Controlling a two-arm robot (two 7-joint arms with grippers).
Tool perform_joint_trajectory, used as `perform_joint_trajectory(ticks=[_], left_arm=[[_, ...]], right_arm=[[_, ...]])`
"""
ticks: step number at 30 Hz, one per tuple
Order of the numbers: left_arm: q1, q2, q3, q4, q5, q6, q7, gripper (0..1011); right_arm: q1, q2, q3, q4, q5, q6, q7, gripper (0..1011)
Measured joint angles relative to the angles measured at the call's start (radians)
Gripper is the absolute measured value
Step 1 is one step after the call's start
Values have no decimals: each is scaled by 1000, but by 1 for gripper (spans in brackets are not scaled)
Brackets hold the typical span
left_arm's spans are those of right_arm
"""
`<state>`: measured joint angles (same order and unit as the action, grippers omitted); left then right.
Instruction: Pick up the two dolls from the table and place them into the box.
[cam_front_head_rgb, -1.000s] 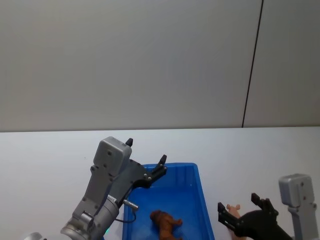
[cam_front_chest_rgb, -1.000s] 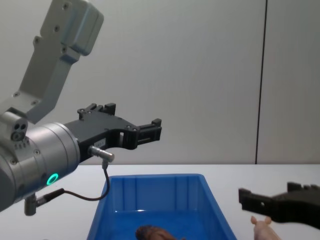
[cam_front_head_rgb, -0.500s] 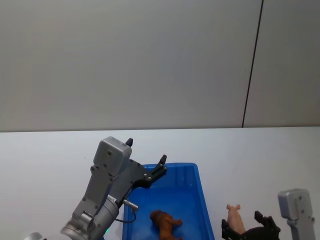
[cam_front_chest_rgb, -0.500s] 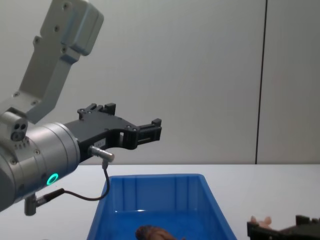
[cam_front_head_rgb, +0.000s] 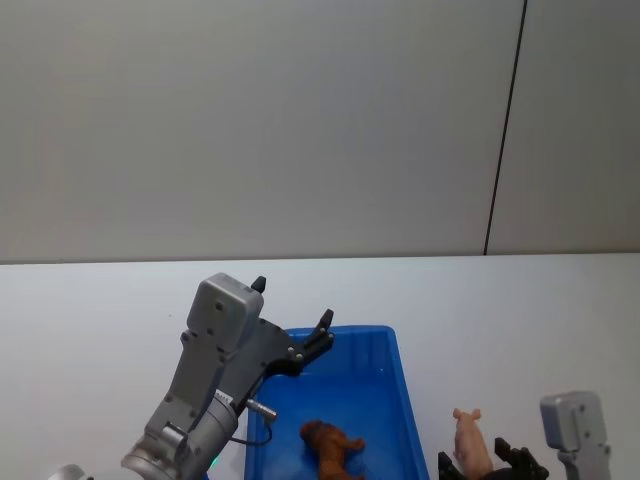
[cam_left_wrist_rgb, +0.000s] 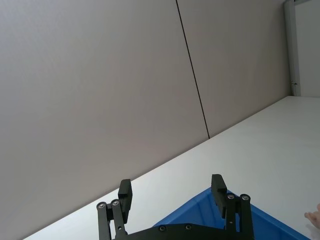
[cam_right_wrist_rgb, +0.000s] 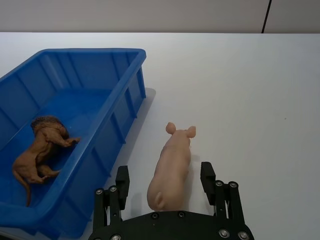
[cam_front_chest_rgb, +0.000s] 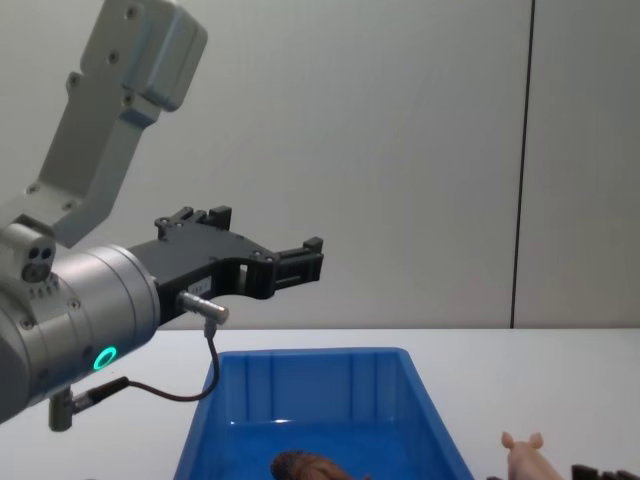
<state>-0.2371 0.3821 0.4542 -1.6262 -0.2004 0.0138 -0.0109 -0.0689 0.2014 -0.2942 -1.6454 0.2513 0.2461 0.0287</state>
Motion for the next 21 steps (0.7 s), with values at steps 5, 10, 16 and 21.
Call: perform_joint_trajectory(ticks=[5, 10, 16, 21], left_arm=[[0, 0, 0, 0, 0, 0, 0, 1001], [0, 0, 0, 0, 0, 0, 0, 1001], [0, 0, 0, 0, 0, 0, 0, 1001], [0, 0, 0, 0, 0, 0, 0, 1001]], right_arm=[[7, -9, -3, 19, -6, -3, 0, 757], [10, -15, -4, 31, -12, -6, -4, 600], [11, -20, -6, 37, -21, -14, -13, 424], [10, -21, -6, 35, -35, -30, -21, 380]])
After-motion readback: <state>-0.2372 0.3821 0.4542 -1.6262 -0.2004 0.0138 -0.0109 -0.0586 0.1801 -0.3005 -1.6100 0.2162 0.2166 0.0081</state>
